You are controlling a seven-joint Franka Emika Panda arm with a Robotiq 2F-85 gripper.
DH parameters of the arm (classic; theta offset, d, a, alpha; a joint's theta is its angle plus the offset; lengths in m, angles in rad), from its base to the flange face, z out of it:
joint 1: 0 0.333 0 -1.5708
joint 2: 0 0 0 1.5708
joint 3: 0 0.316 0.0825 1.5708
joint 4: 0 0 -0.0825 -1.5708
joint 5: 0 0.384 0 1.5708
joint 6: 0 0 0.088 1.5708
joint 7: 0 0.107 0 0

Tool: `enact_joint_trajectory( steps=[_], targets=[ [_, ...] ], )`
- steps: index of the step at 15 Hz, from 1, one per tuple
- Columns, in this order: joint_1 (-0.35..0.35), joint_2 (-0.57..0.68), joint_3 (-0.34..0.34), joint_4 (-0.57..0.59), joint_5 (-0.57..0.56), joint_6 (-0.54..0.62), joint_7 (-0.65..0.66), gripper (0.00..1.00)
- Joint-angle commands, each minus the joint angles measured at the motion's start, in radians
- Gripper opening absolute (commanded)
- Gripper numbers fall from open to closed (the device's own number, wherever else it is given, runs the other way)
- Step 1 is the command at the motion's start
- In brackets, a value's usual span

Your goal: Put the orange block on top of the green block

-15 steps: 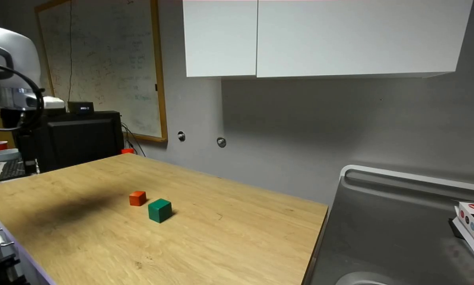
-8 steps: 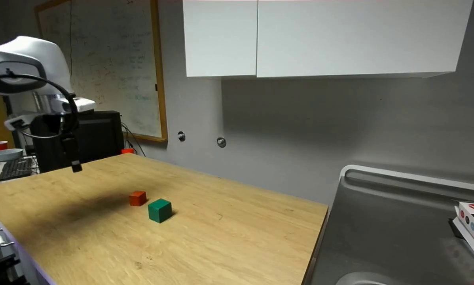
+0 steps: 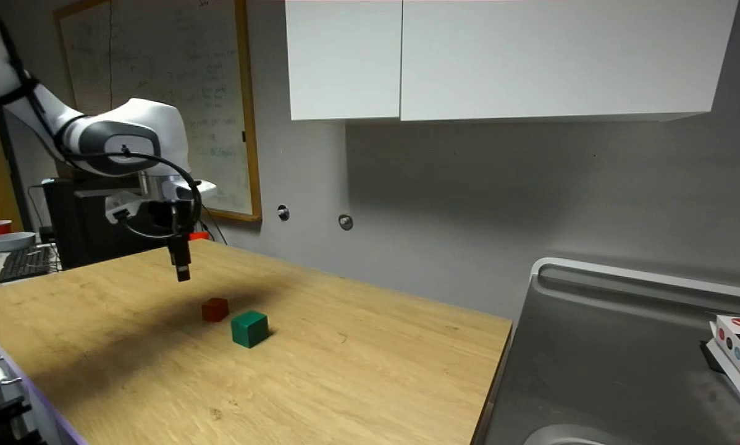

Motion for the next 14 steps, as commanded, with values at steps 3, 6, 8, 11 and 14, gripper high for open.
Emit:
enact_joint_trajectory(
  steps=[3, 6, 8, 11, 14],
  targets=[
    [0.013, 0.237, -0.075, 0.221, 0.011, -0.053, -0.061, 1.00],
    [0.007, 0.327, -0.110, 0.289, 0.018, -0.082, -0.078, 1.00],
    [0.004, 0.378, -0.127, 0.321, 0.031, -0.106, -0.088, 1.00],
    [0.006, 0.440, -0.135, 0.354, 0.056, -0.135, -0.097, 1.00],
    [0.018, 0.477, -0.139, 0.378, 0.050, -0.162, -0.086, 0.75]
  ],
)
